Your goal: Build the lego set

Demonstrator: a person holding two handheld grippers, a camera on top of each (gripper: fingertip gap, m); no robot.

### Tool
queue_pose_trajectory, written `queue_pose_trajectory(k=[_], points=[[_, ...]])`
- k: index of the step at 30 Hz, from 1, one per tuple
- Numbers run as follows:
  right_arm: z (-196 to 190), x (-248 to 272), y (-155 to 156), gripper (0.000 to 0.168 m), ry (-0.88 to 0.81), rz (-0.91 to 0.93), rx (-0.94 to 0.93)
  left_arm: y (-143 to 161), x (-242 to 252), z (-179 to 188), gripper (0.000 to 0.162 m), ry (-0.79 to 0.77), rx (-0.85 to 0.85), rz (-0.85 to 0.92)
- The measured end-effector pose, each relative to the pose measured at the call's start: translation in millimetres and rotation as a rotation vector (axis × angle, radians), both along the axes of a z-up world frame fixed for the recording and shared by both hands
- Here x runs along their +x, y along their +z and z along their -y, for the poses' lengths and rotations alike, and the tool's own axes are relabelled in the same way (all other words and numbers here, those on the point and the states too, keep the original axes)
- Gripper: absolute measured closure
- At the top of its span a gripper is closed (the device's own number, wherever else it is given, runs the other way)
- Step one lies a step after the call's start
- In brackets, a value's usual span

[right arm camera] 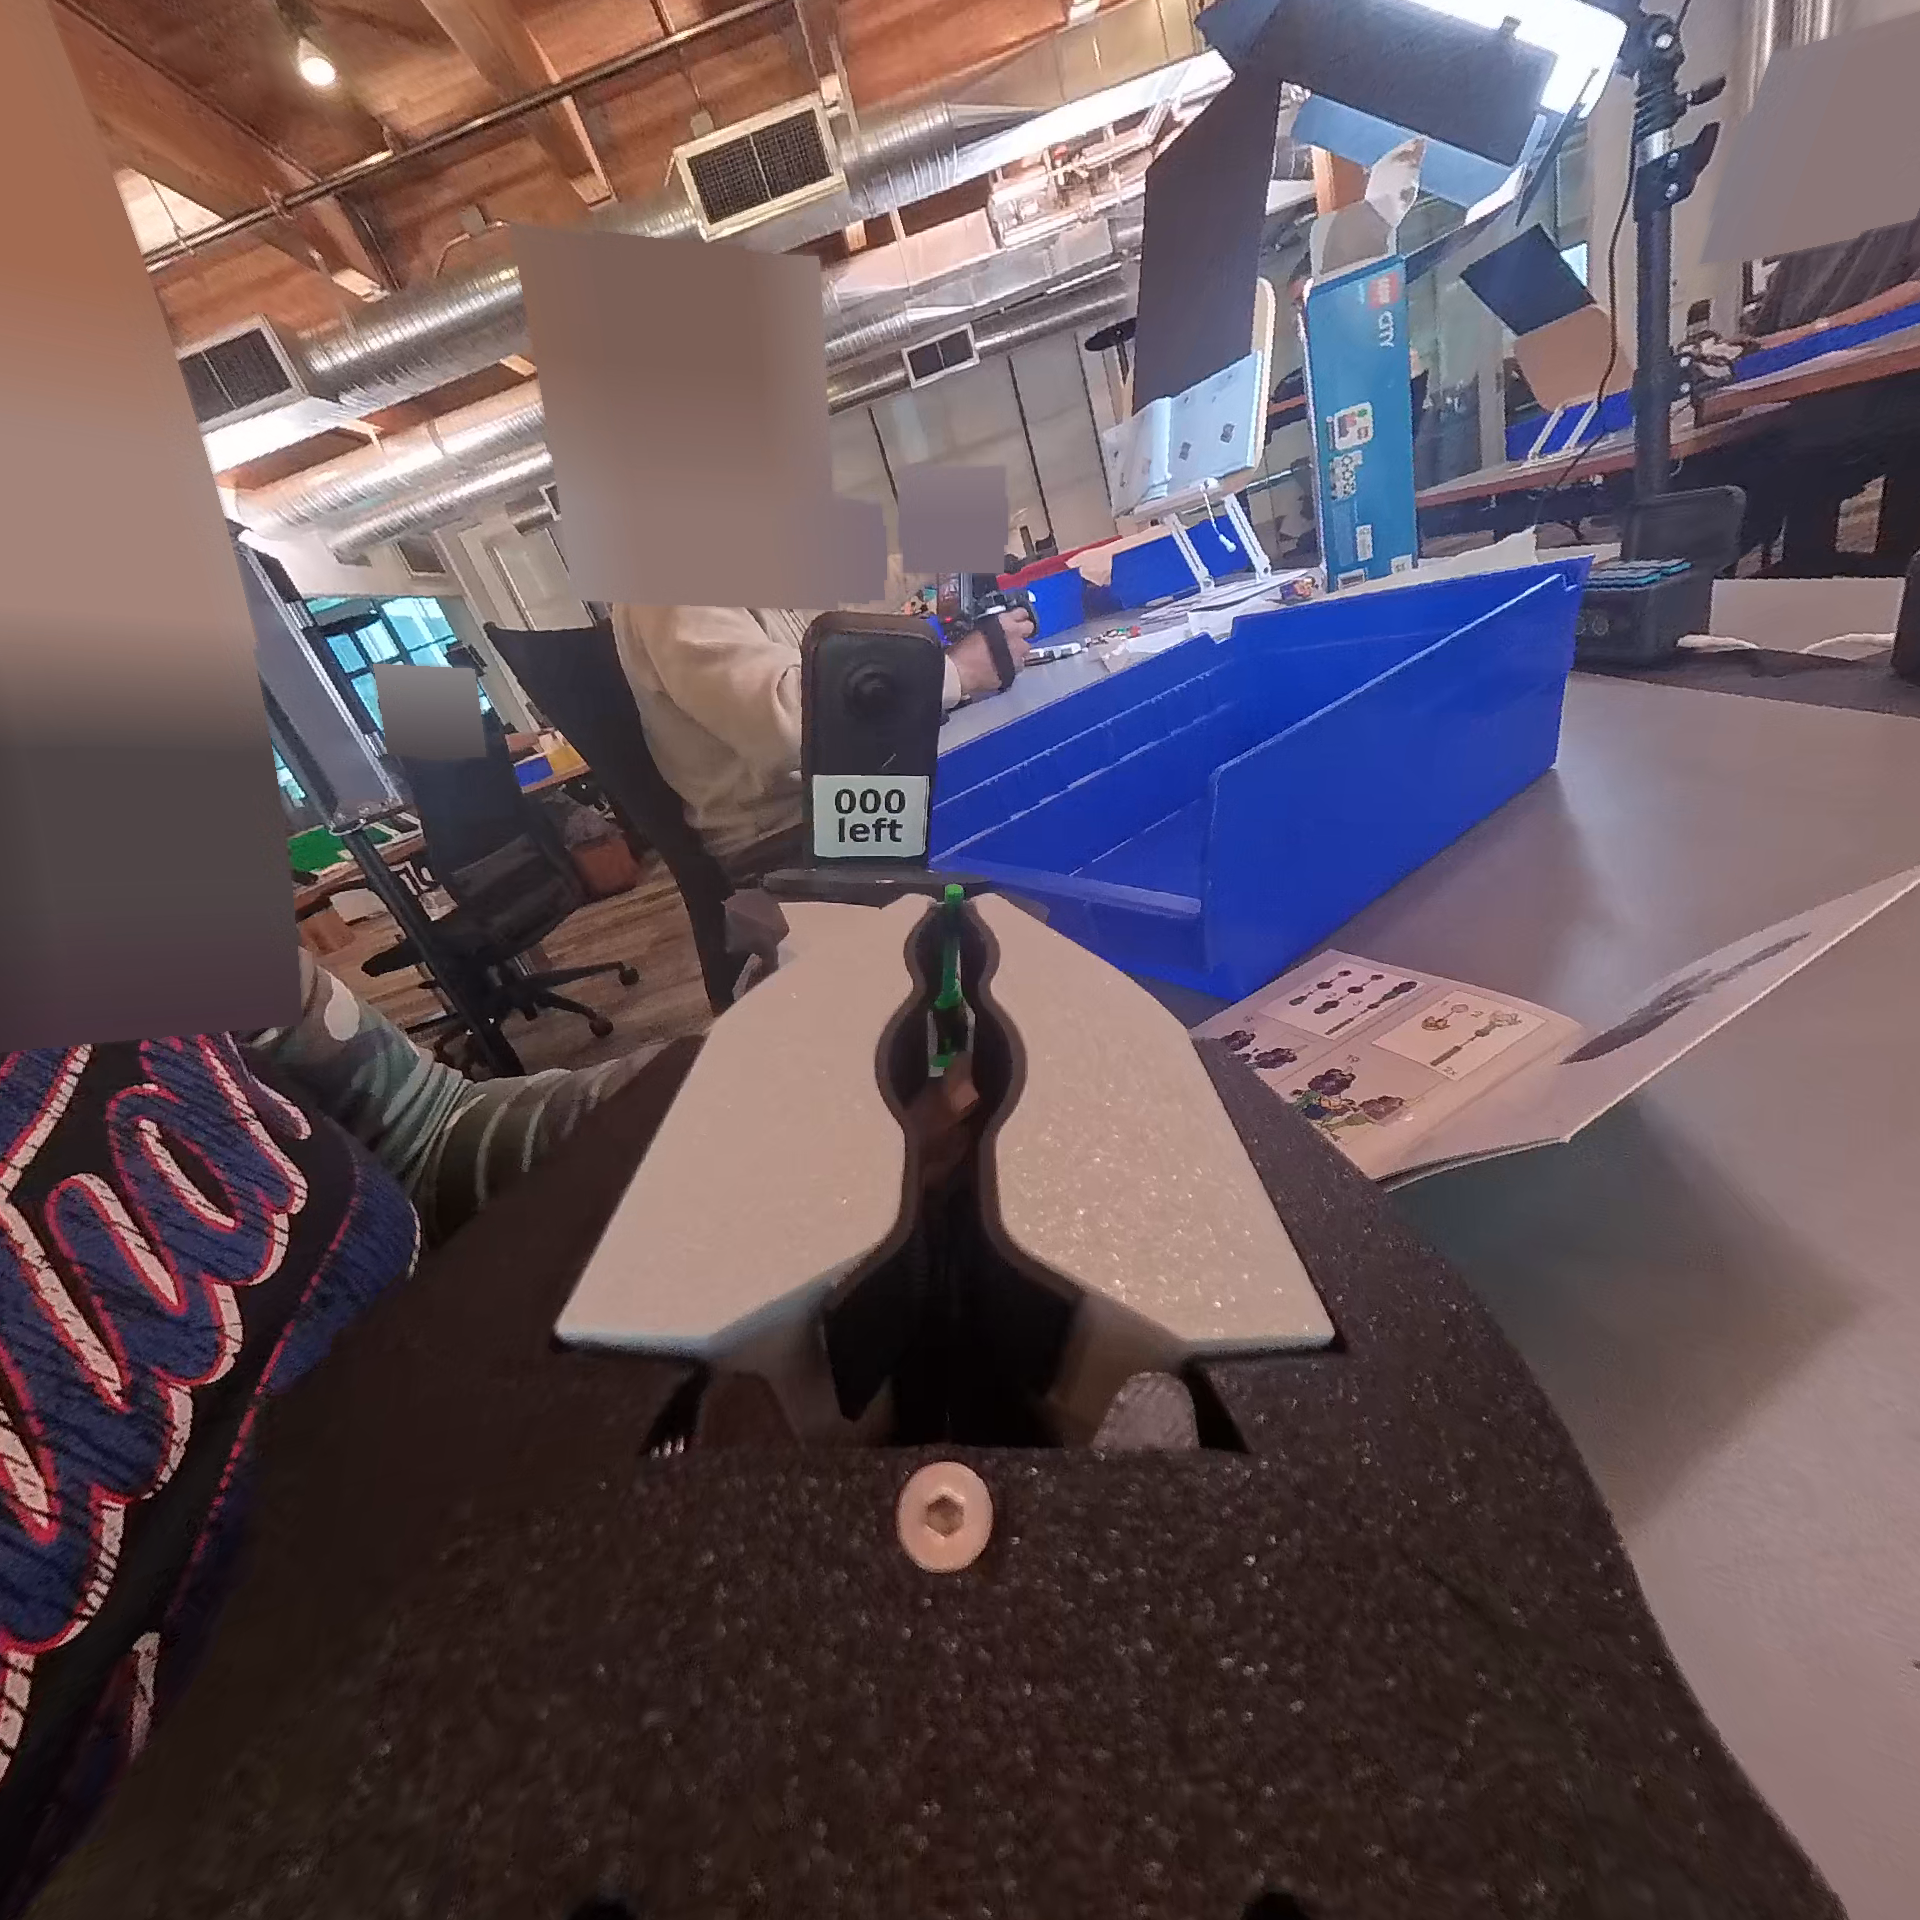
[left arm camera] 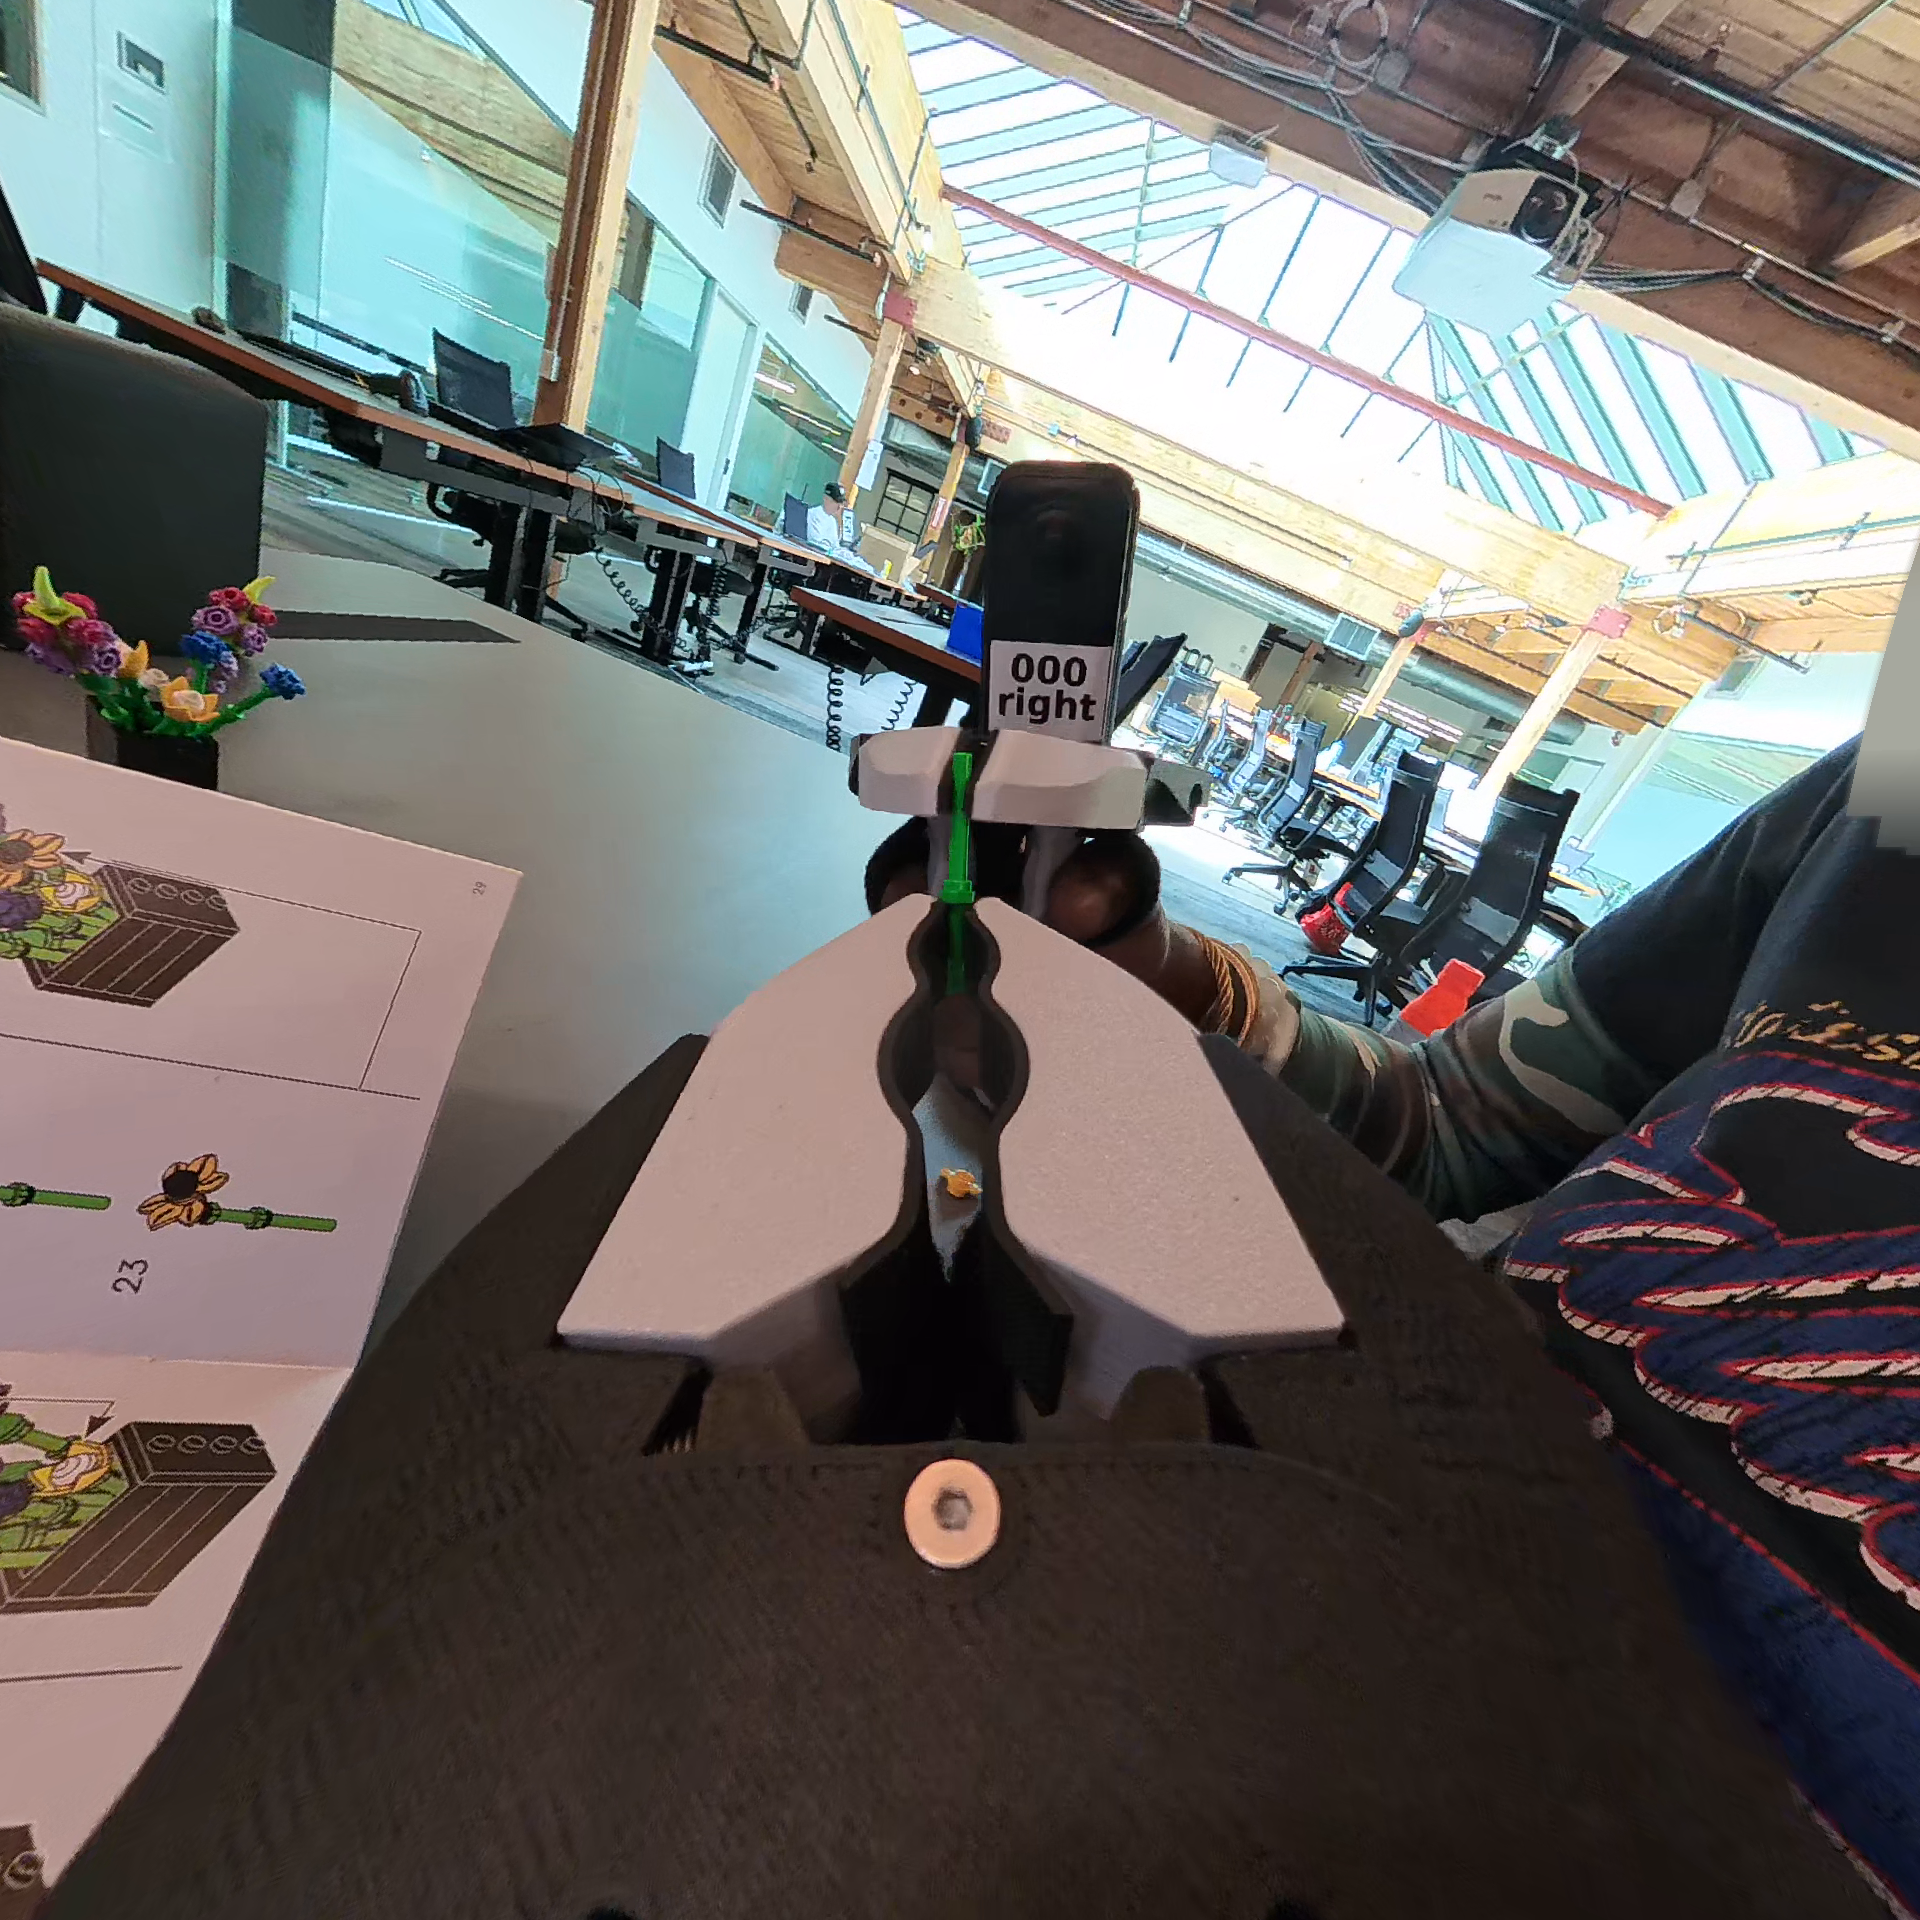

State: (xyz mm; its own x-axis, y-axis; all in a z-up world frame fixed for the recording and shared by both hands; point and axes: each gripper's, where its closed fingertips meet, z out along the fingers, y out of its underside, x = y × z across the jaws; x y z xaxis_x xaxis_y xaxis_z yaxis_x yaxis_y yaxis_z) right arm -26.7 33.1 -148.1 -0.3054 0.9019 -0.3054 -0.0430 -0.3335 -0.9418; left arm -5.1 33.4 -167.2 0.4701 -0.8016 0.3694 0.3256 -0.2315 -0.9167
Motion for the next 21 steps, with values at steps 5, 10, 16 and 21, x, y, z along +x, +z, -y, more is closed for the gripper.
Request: queue_pose_trajectory(k=[5,10,16,21], points=[[0.6,0.1,-1.8,0.165,0.002,0.021,0.004,-0.6,-0.6,-0.5,0.161,0.014,0.005,-0.008],[1.5,2.5,-1.5,0.165,0.012,0.023,0.01,-1.1,2.3,0.5,0.16,0.003,0.009,-0.024],[5.5,5.2,5.9,0.165,0.035,-0.037,-0.002,3.5,0.9,0.3,0.147,0.027,0.037,-0.013],[3.8,3.8,4.5,0.165,0.029,-0.035,-0.03,2.9,2.3,0.6,0.145,0.007,0.027,-0.011]])
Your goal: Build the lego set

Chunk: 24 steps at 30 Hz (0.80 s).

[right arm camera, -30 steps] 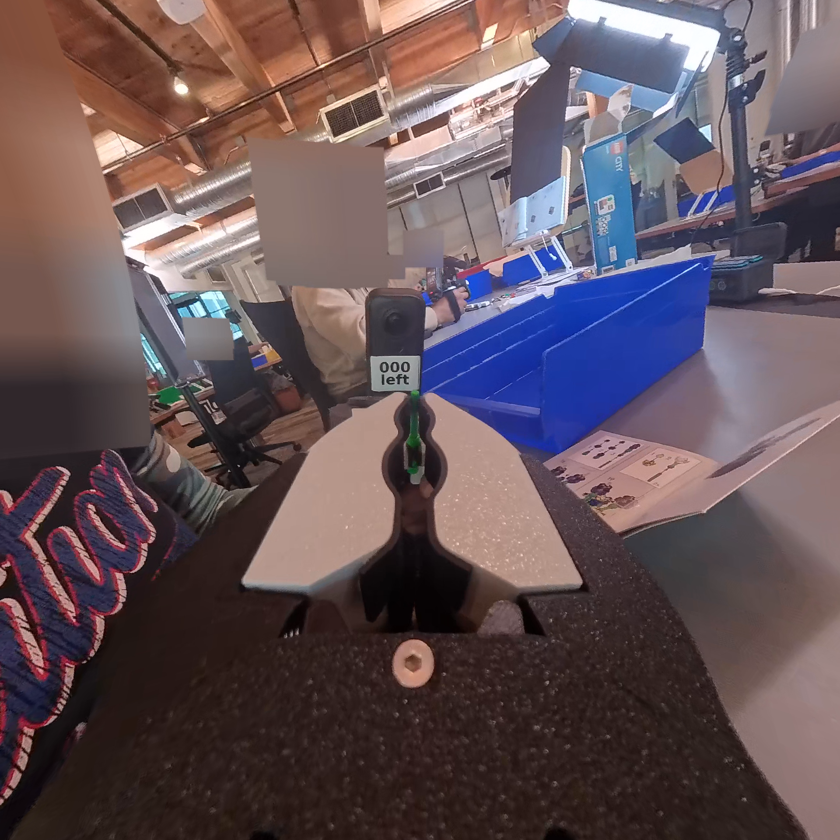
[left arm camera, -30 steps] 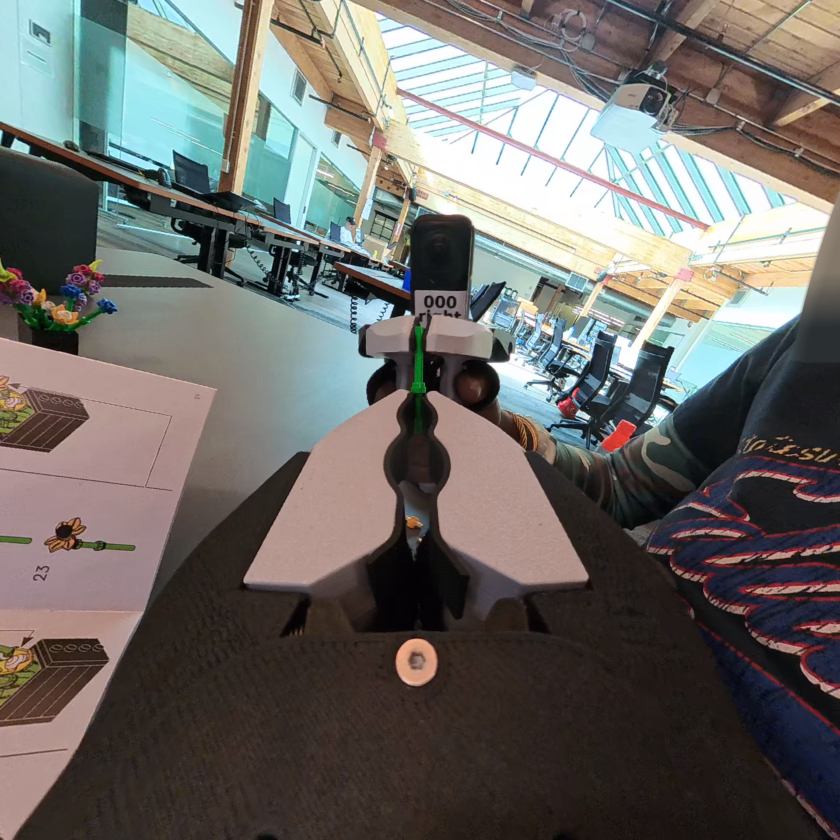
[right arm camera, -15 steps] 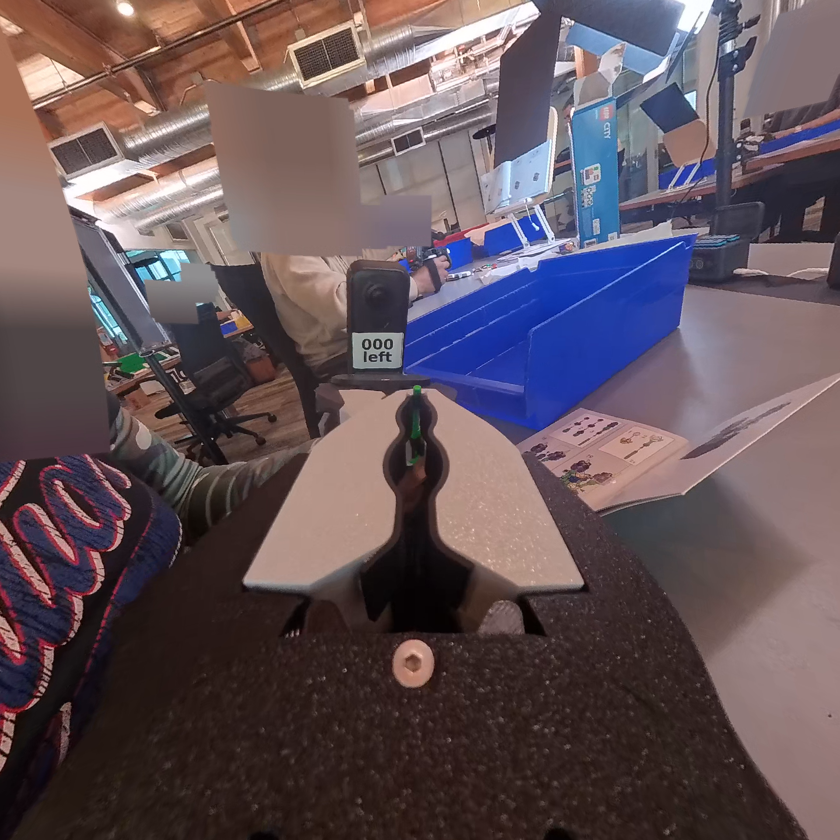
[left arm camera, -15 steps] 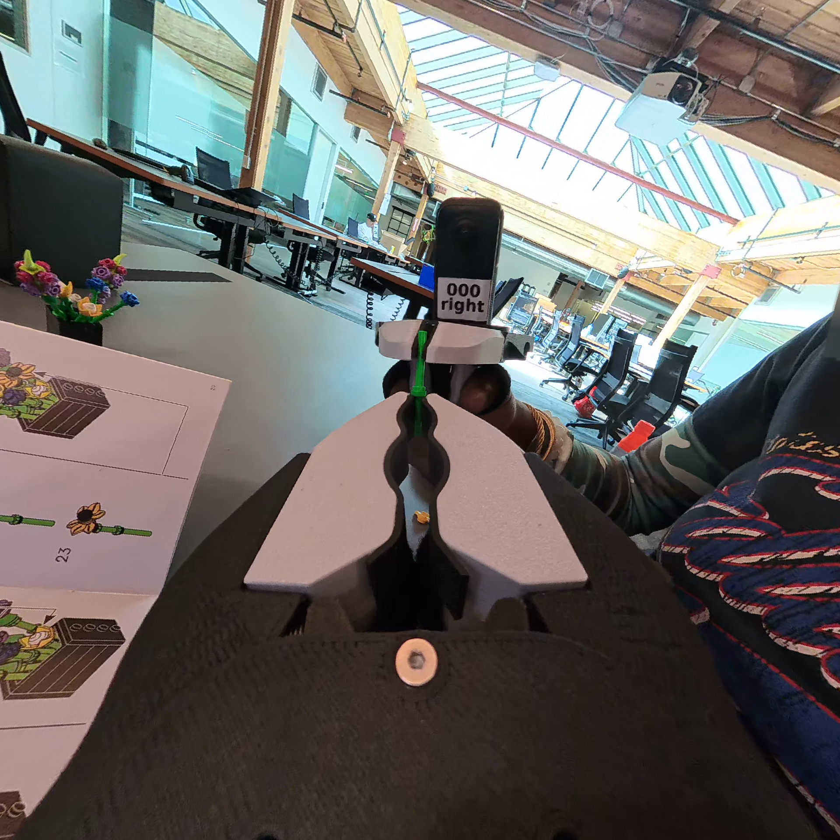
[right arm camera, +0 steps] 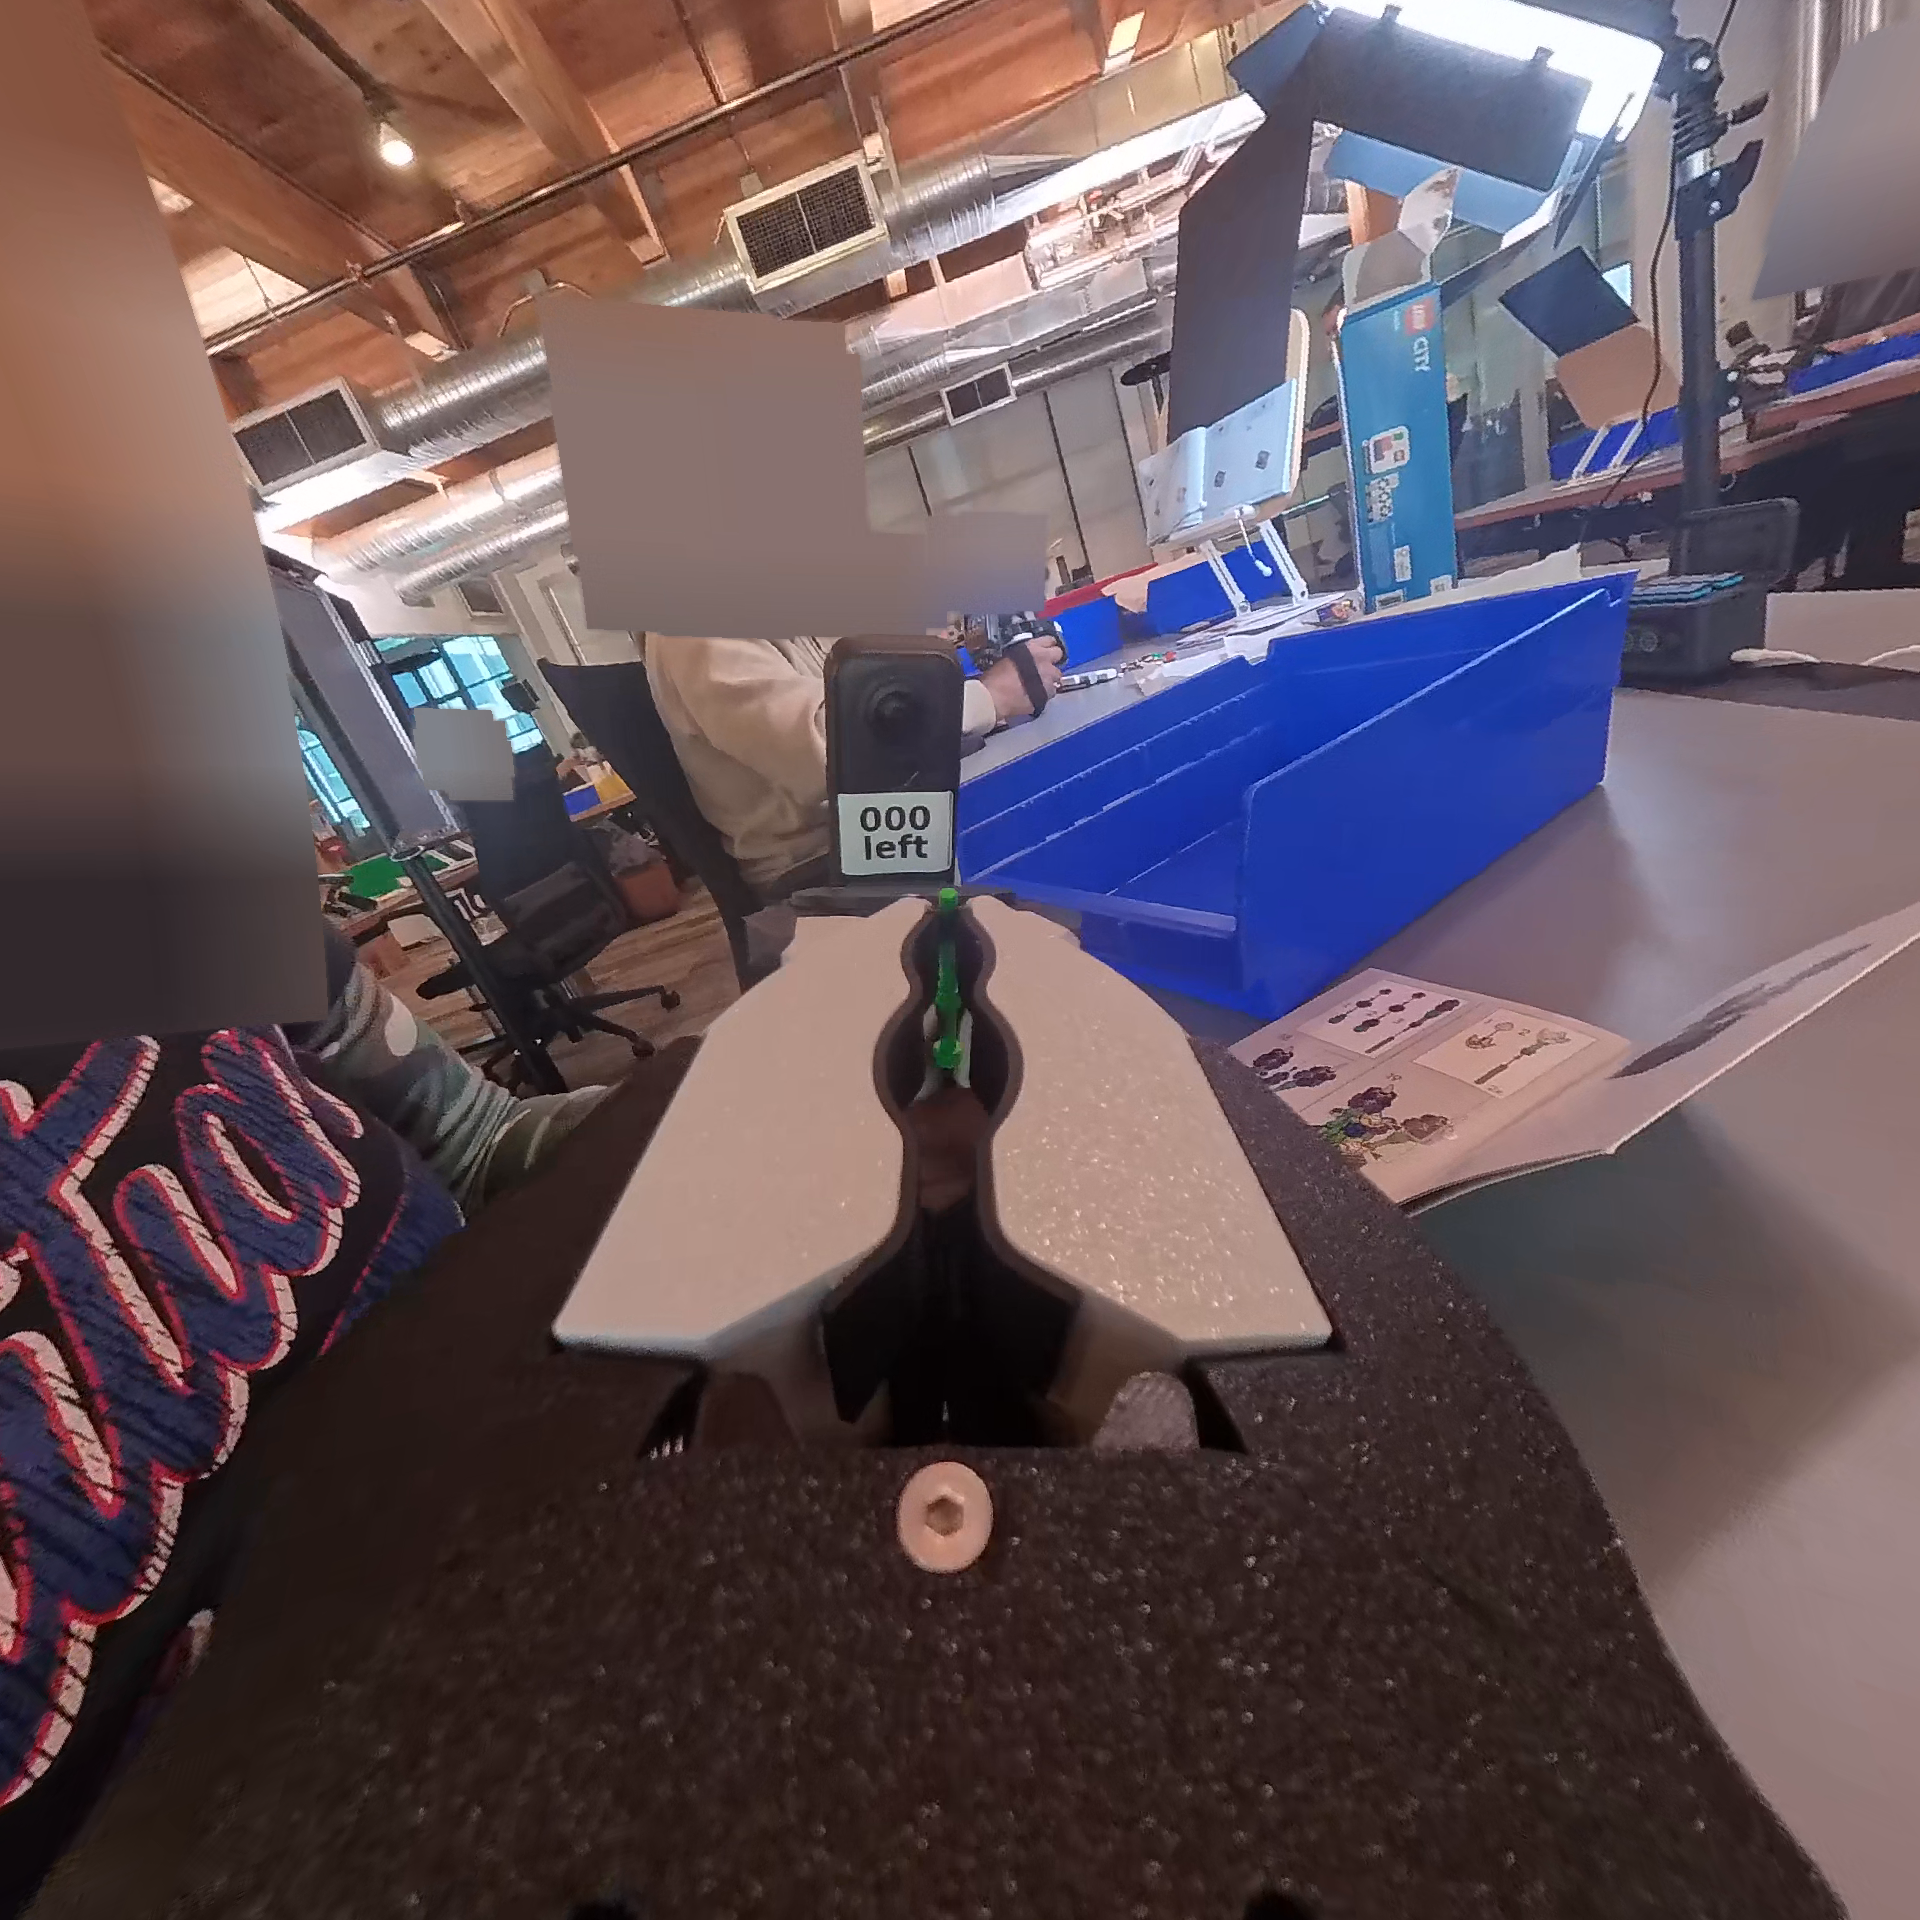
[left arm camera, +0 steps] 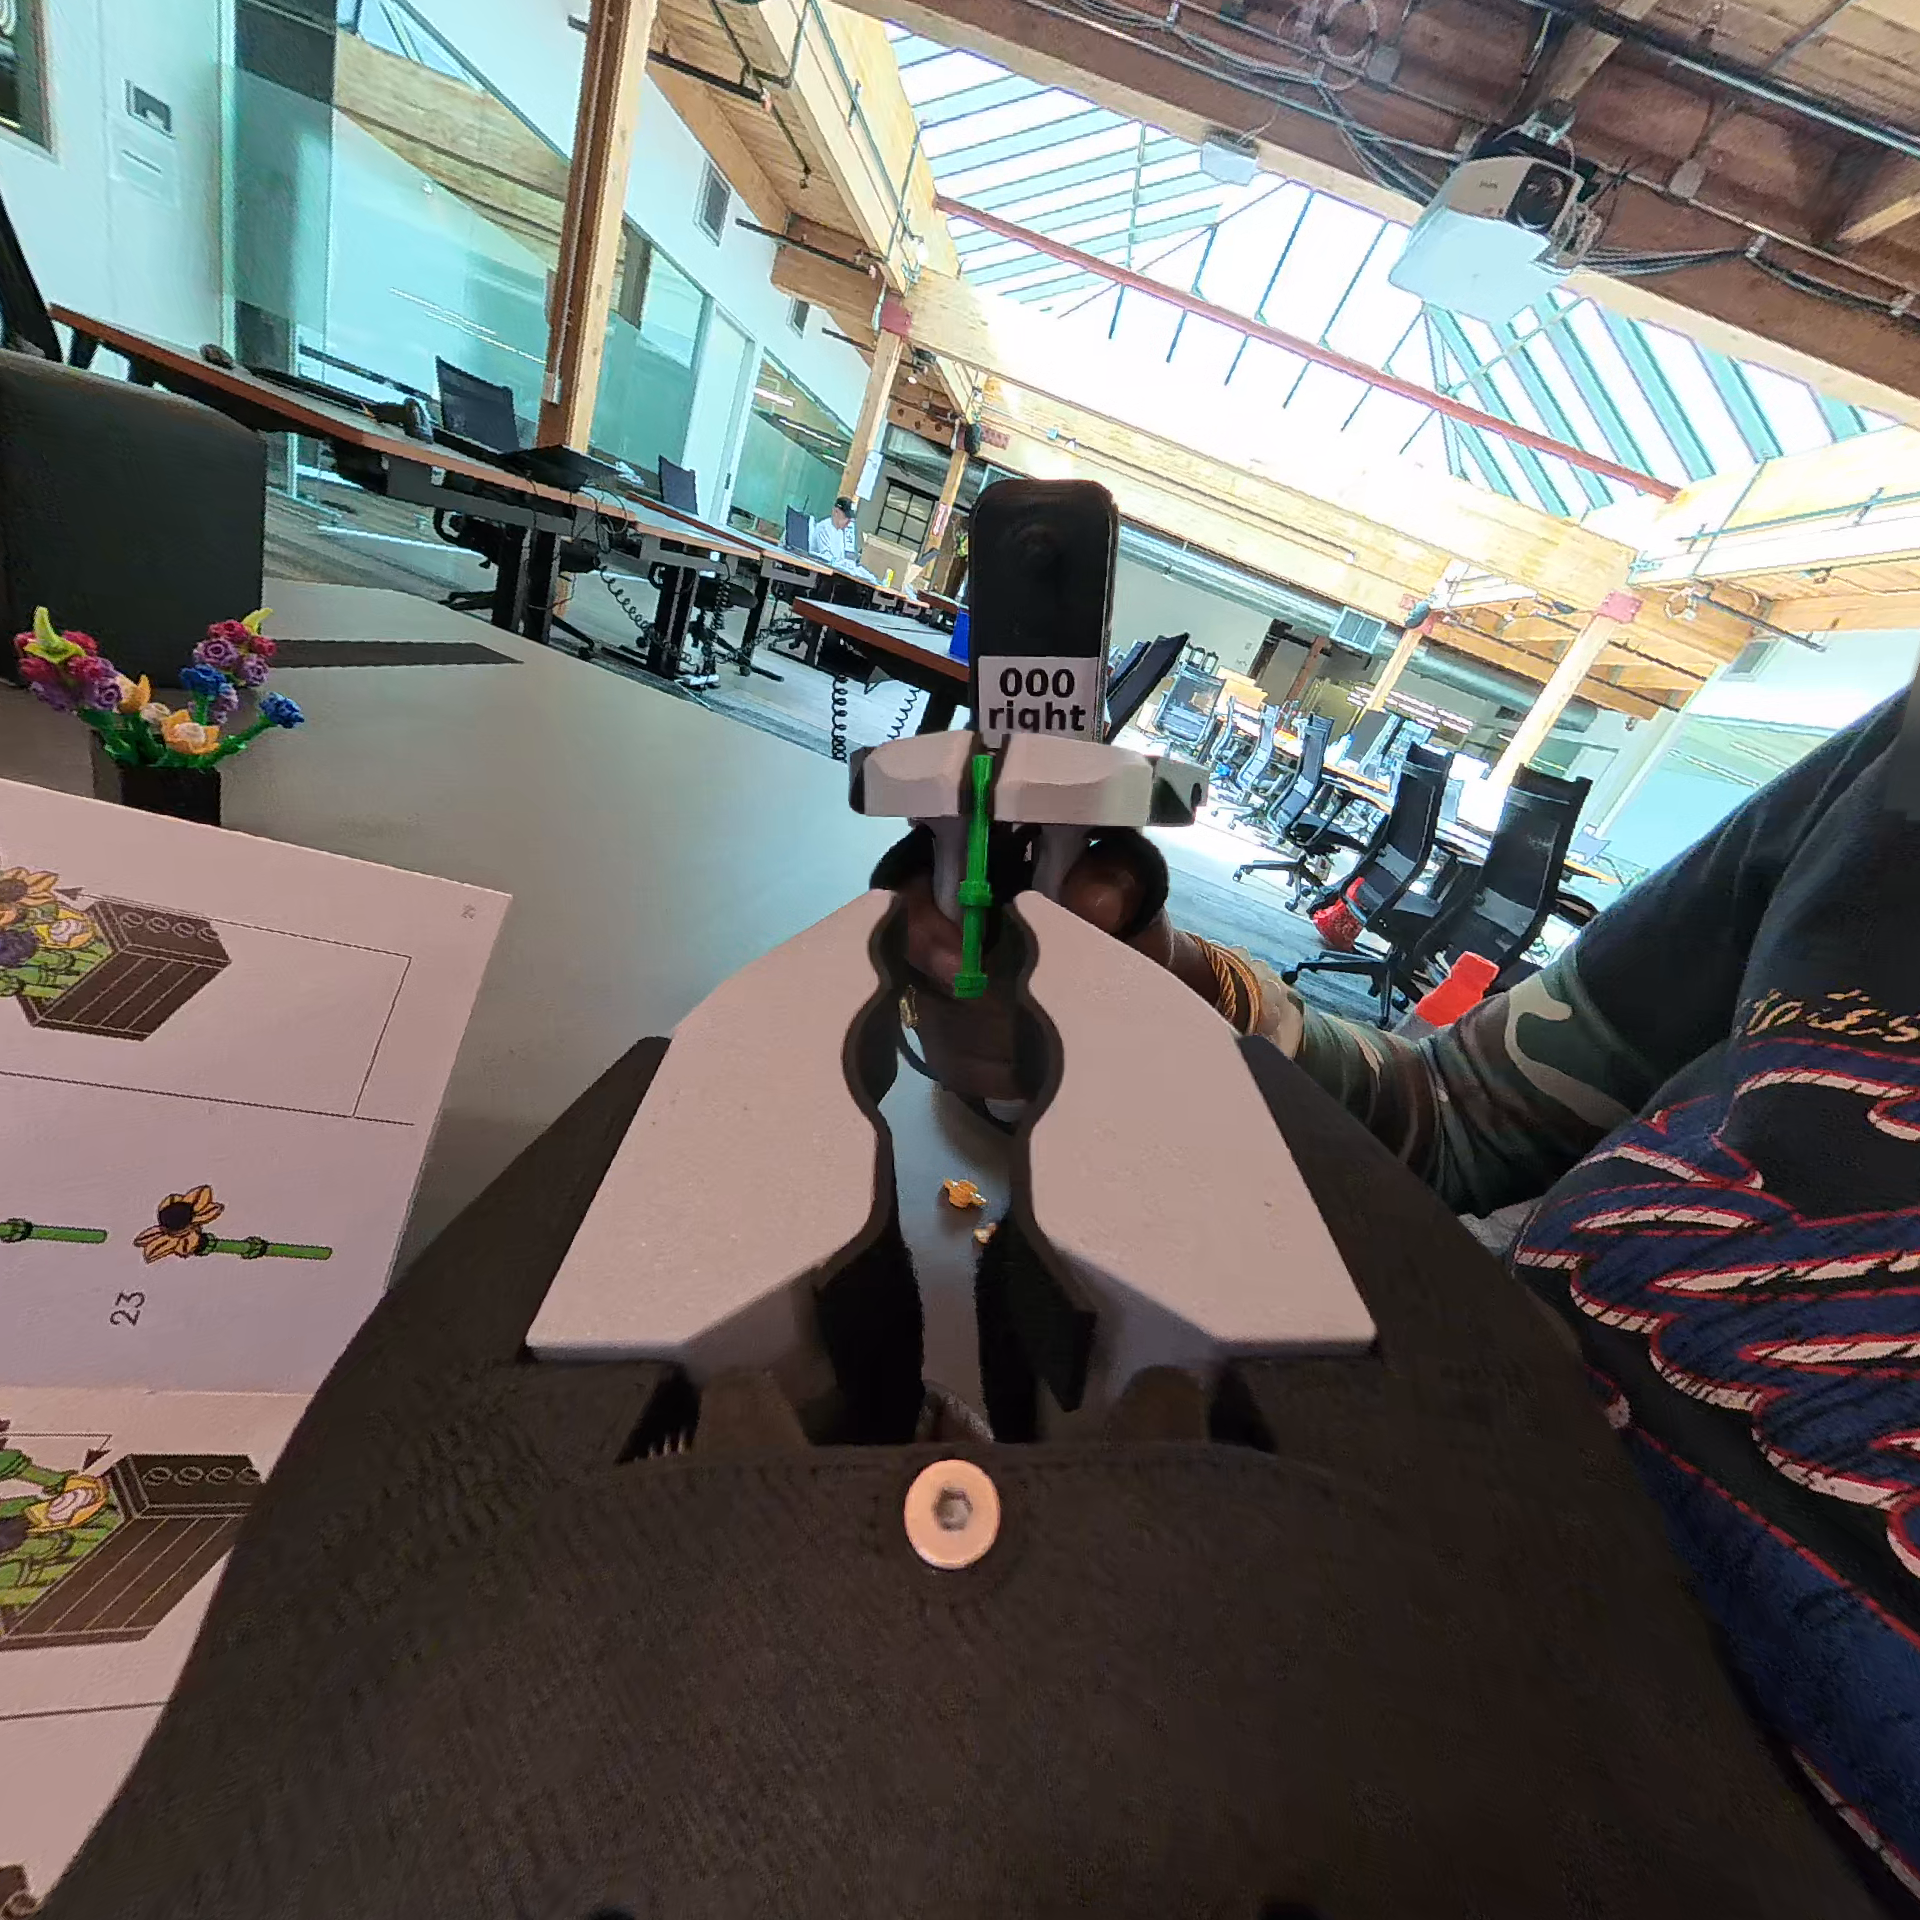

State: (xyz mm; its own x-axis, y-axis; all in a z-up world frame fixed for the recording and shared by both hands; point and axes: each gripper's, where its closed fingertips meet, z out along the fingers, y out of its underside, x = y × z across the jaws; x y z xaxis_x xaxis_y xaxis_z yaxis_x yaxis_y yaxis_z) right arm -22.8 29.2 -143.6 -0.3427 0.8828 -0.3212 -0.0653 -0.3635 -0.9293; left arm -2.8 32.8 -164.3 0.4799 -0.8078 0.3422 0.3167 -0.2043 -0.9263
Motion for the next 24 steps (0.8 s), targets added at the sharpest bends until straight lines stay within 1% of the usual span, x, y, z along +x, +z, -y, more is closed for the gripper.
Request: queue_pose_trajectory(k=[6,7,9,10,15,24], points=[[1,1,4,0.165,0.01,-0.04,-0.037,-5,5,-1,0.138,0.008,-0.004,-0.054],[0,1,5,0.165,0.009,-0.045,-0.047,-5,5,0,0.138,0.009,0.002,-0.061],[-2,1,4,0.165,0.009,-0.044,-0.06,-4,6,1,0.152,0.011,0.02,-0.069],[-2,1,4,0.165,0.007,-0.042,-0.062,-3,6,1,0.156,0.018,0.024,-0.07],[-6,2,3,0.165,0.013,-0.054,-0.105,-1,1,0,0.157,0.041,0.03,-0.047],[-6,1,3,0.165,0.01,-0.041,-0.106,4,-4,1,0.157,0.06,0.043,-0.004]])
